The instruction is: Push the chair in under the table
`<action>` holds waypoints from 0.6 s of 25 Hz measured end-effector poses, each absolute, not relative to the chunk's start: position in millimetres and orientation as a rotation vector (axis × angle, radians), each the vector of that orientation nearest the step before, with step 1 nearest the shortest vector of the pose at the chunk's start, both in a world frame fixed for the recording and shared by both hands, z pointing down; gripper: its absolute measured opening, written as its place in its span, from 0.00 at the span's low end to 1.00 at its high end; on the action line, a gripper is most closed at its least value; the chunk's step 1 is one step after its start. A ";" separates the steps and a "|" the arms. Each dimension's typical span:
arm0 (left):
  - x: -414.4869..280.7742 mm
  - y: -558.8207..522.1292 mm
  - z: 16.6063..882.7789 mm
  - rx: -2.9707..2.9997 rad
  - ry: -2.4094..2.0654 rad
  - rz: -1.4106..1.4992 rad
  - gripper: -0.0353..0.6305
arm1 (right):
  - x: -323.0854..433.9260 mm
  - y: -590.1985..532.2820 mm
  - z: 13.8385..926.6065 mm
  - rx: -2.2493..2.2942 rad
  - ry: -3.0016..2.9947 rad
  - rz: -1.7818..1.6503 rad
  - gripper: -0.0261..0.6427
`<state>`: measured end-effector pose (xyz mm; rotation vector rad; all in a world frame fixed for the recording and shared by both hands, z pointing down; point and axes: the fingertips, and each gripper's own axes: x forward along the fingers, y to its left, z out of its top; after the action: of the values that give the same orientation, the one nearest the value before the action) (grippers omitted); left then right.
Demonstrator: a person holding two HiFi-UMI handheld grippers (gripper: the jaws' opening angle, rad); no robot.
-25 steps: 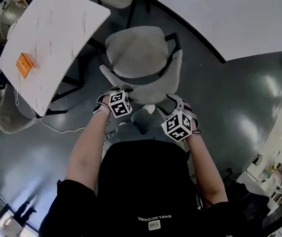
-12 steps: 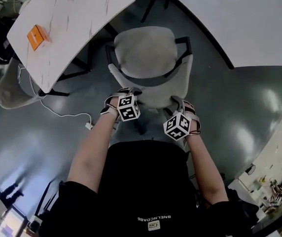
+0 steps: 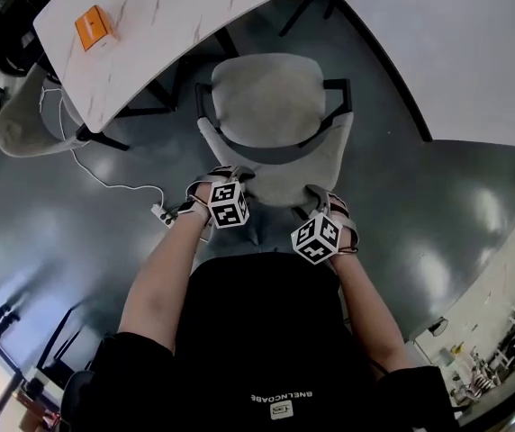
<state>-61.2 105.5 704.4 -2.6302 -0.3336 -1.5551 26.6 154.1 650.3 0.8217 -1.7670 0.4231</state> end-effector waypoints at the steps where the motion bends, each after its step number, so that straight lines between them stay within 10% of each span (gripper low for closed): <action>1: -67.2 108.2 704.5 -2.633 -0.326 -1.554 0.29 | 20.6 156.6 650.8 0.812 -1.775 0.423 0.42; 15: -144.0 138.7 703.7 -2.693 -0.170 -1.610 0.29 | -55.3 177.9 652.4 0.597 -1.852 0.442 0.42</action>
<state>-144.0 138.7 703.7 -2.6933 -0.1705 -1.6097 -55.3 177.9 652.4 0.5971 -1.8522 0.4417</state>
